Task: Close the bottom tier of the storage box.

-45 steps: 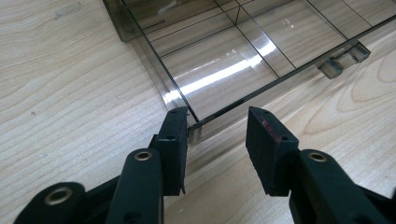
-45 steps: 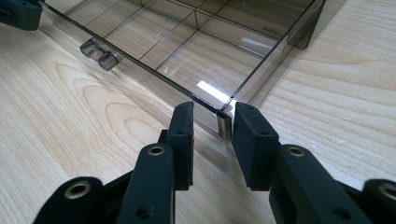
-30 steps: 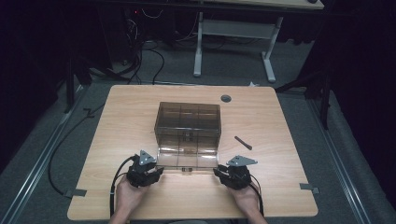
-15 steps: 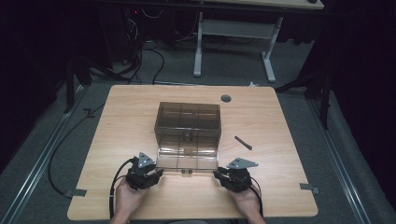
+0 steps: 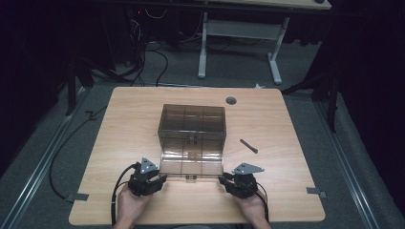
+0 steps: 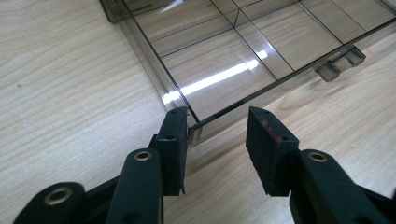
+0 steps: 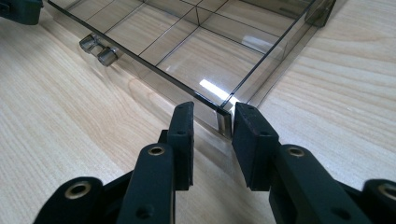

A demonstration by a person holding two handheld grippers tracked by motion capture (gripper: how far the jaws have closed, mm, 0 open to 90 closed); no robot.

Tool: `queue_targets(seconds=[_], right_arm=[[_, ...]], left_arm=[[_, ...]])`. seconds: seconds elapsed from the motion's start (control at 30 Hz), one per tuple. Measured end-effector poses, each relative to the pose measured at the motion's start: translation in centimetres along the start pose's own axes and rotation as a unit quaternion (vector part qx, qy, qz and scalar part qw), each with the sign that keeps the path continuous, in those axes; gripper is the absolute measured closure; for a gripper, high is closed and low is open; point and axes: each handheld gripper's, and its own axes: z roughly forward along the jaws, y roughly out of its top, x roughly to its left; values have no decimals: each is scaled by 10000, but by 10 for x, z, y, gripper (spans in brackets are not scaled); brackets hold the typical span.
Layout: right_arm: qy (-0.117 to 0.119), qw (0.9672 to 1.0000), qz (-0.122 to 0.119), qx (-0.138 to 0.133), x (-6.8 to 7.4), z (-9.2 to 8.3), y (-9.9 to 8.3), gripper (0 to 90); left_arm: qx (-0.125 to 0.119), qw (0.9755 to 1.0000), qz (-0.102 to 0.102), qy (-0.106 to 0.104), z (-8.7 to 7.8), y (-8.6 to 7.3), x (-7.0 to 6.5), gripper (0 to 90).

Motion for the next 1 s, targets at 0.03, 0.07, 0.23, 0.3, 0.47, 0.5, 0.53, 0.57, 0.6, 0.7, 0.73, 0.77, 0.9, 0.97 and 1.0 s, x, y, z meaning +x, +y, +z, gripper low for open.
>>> queue_targets(seconds=[0.03, 0.07, 0.23, 0.3, 0.47, 0.5, 0.53, 0.57, 0.6, 0.7, 0.73, 0.77, 0.9, 0.97, 1.0], right_arm=[[13, 10000, 1, 15, 0, 0, 0, 694], [17, 10000, 8, 32, 1, -1, 0, 694], [60, 10000, 13, 63, 2, -3, -2, 694], [69, 10000, 30, 66, 2, -2, -2, 694], [90, 9999, 55, 43, 2, -2, -2, 682], [112, 9999, 57, 30, 1, -2, -2, 675], [140, 9999, 65, 7, 1, -3, -2, 666], [169, 9998, 49, -39, 0, -4, -2, 662], [166, 9998, 61, -62, 0, -5, -1, 661], [144, 9997, 76, -161, -2, -10, 3, 659], [143, 9997, 59, -192, -3, -12, 4, 659], [133, 9997, 71, -210, -4, -13, 5, 658], [98, 9996, 57, -241, -6, -16, 6, 657], [74, 9996, 63, -247, -8, -17, 6, 657], [70, 9996, 85, -253, -8, -17, 6, 656]], left_arm=[[5, 10000, -19, -1, -1, -1, -1, 586], [16, 10000, -2, 3, -2, -1, -1, 582], [55, 10000, -22, -19, -3, -1, 0, 578], [65, 9999, -86, -34, -2, -1, 0, 576], [69, 9999, -74, -51, -1, 0, 0, 549], [64, 9999, -86, -65, -1, 0, 0, 538], [60, 9999, -85, -65, -1, 0, 0, 530], [55, 9999, -80, -61, -1, 0, 0, 529], [46, 9999, -90, -67, -1, 0, -1, 528], [4, 9998, -181, -112, -2, 3, -1, 504], [-3, 9998, -183, -120, -2, 3, -1, 490], [-14, 9997, -202, -137, -2, 4, -2, 478], [-87, 9995, -255, -184, -5, 8, 0, 437], [-127, 9991, -350, -216, -7, 10, 2, 424], [-148, 9991, -334, -224, -8, 10, 4, 420]])
